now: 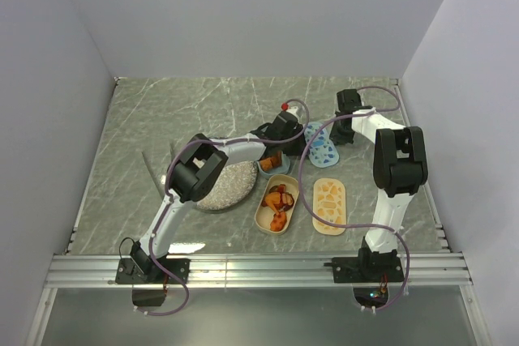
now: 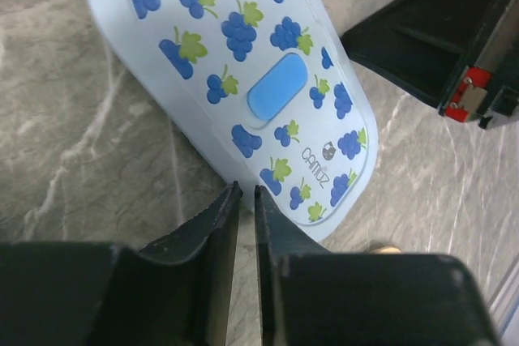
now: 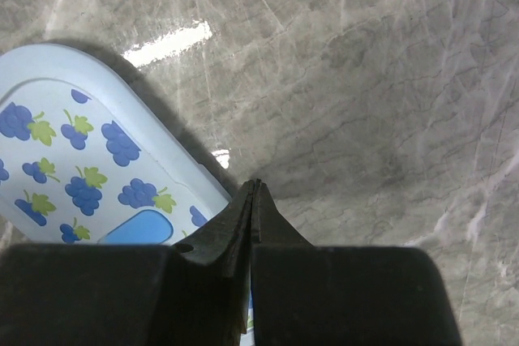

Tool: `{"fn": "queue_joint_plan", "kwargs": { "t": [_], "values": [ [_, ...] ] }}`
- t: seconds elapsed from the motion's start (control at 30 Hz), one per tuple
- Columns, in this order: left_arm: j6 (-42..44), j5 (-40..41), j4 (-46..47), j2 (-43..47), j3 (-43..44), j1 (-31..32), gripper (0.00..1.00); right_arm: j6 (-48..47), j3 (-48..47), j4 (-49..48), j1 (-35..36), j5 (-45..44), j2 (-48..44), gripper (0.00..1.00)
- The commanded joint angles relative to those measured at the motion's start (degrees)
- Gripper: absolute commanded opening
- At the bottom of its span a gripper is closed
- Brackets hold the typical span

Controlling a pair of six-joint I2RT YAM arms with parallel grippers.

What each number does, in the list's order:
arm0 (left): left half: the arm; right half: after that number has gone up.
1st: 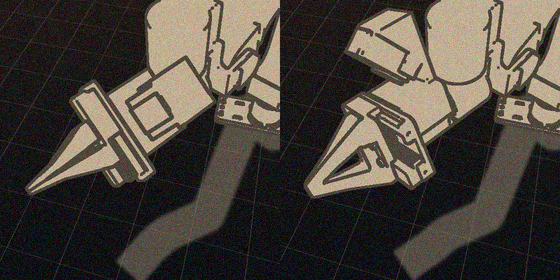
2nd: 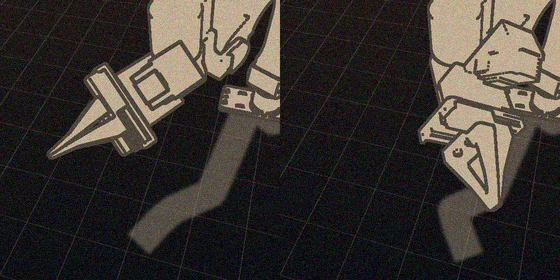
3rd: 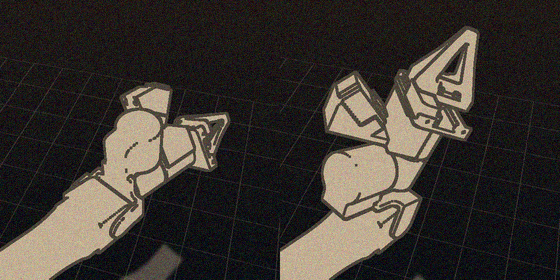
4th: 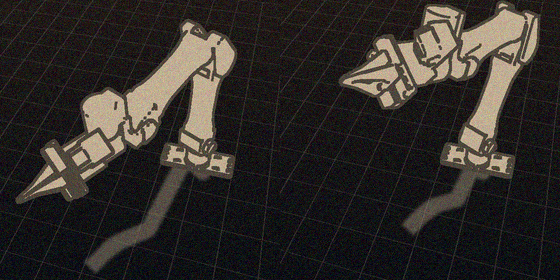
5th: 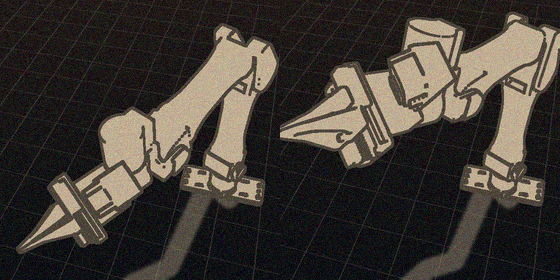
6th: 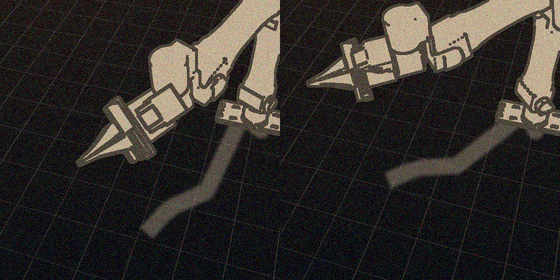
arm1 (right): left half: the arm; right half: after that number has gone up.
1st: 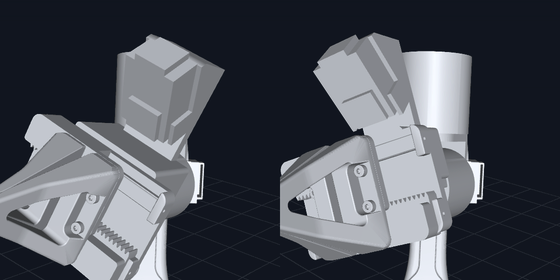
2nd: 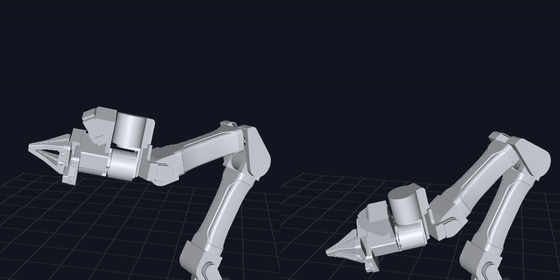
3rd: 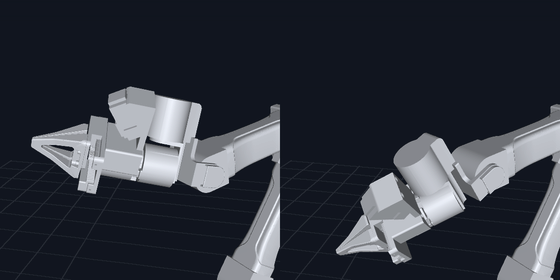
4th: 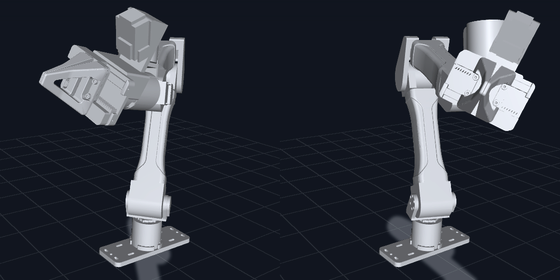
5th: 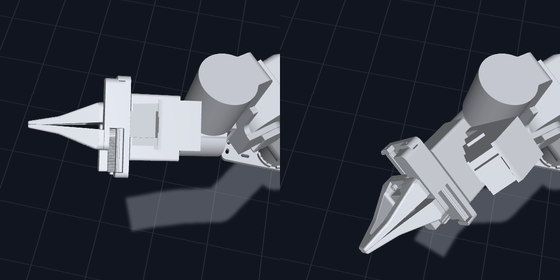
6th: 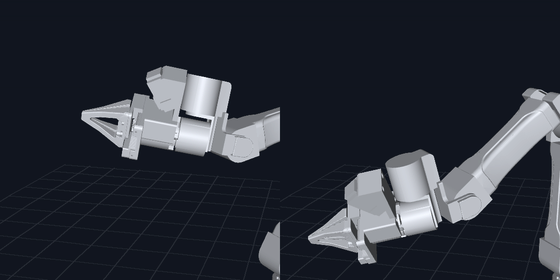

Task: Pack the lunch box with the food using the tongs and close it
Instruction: Pick up the lid of the lunch box with the left arm

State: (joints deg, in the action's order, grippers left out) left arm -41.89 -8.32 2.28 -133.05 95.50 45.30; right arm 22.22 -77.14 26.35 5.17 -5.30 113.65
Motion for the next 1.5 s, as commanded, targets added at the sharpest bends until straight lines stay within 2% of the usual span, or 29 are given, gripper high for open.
{"fn": "queue_joint_plan", "kwargs": {
  "t": [0.0,0.1,0.13,0.17,0.23,0.3,0.8,1.03,1.17,1.47],
  "values": [
    [-0.7,4.2,-3.8,1.7,-0.7,-0.1,0.22,-0.2,-1.5,2.2,1.2,1.8,0.5,0.00],
    [-1.2,4.9,-3.9,2.3,-1.5,-0.3,0.27,-0.2,-1.6,2.2,1.3,1.8,0.5,0.00],
    [-1.4,4.8,-4.4,1.8,-1.4,-0.4,0.38,-0.2,-1.6,2.3,1.5,1.8,0.5,0.00],
    [-1.4,4.6,-4.8,1.5,-0.9,-0.6,0.43,-0.2,-1.6,2.3,1.4,1.6,0.5,0.00],
    [-1.7,4.2,-5.0,0.5,0.0,-0.6,0.52,-0.3,-1.5,2.3,1.5,1.5,0.4,0.00],
    [-2.0,3.3,-3.4,0.2,-0.4,-0.6,0.55,-0.3,-1.6,2.3,1.6,1.4,0.5,0.00],
    [-4.4,-3.5,6.2,0.2,-3.6,-0.6,0.54,-2.7,-3.0,4.1,4.7,2.8,1.2,0.00],
    [-5.5,-5.7,10.8,1.3,-6.1,-0.6,0.53,-5.2,-2.5,3.5,5.9,10.0,1.1,0.00],
    [-6.6,-7.2,14.6,1.8,-7.4,-0.4,0.53,-6.0,-2.7,3.9,6.7,10.7,1.1,0.00],
    [-6.1,-8.2,14.2,1.0,-5.3,0.9,0.52,-6.7,-2.7,4.0,7.1,12.1,1.1,0.00]
  ]
}}
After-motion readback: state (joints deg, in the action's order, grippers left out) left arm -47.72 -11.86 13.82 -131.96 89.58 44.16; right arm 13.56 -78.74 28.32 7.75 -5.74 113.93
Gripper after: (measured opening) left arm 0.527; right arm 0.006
